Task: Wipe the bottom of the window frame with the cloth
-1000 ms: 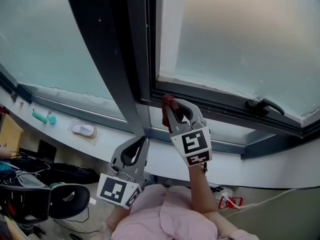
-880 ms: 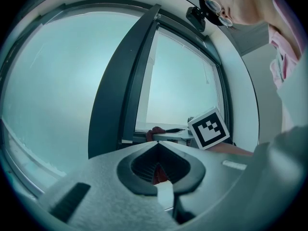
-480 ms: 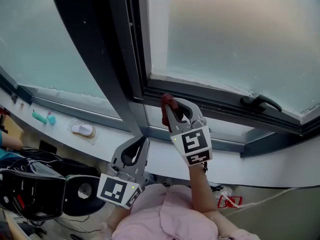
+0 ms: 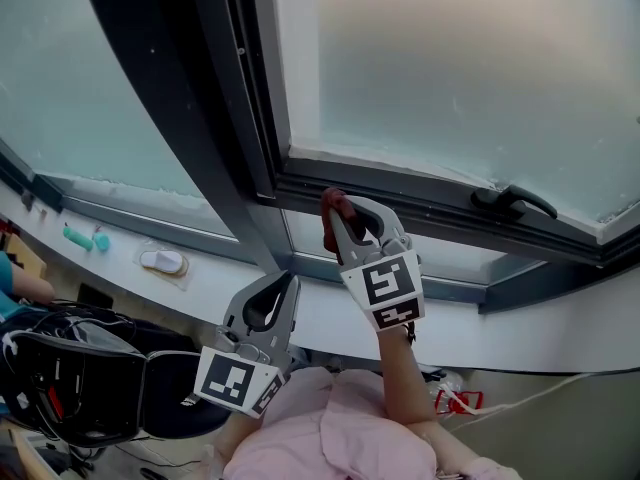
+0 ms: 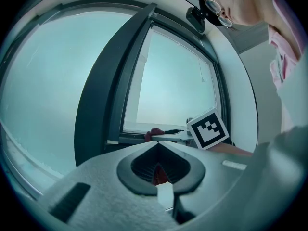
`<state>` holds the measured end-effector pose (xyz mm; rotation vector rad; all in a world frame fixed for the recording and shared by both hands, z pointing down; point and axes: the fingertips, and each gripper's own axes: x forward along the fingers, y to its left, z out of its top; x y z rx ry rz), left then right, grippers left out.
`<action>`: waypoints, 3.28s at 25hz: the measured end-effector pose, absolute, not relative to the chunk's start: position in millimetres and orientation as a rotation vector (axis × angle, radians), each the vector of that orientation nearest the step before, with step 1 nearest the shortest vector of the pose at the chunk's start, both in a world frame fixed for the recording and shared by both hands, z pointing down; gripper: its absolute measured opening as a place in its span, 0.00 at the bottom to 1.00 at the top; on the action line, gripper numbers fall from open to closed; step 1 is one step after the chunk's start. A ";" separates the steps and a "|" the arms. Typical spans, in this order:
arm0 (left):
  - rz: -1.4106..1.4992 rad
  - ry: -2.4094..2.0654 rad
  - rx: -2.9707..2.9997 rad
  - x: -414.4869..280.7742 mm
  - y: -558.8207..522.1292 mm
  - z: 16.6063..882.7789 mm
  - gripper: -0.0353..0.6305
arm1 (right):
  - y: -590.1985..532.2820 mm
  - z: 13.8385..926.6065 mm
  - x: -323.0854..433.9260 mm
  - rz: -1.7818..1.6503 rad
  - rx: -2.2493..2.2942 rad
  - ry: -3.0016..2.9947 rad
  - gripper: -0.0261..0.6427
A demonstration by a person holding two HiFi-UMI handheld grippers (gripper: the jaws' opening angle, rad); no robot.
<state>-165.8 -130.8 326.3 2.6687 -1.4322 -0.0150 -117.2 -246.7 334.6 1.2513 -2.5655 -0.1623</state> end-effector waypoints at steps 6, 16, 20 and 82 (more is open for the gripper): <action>-0.016 -1.420 2.677 -158.7 -129.2 325.8 0.05 | -245.4 334.4 -110.2 -0.161 1.259 -2.562 0.11; -0.019 -1.435 2.674 -149.9 -121.2 325.2 0.05 | -238.2 331.4 -97.8 -0.167 1.264 -2.568 0.11; -0.017 -1.422 2.671 -152.0 -126.1 327.4 0.05 | -242.2 333.8 -96.8 -0.154 1.276 -2.560 0.11; 0.025 -1.279 2.724 -92.1 -100.4 335.1 0.05 | -221.6 337.0 42.3 -0.060 1.589 -2.444 0.11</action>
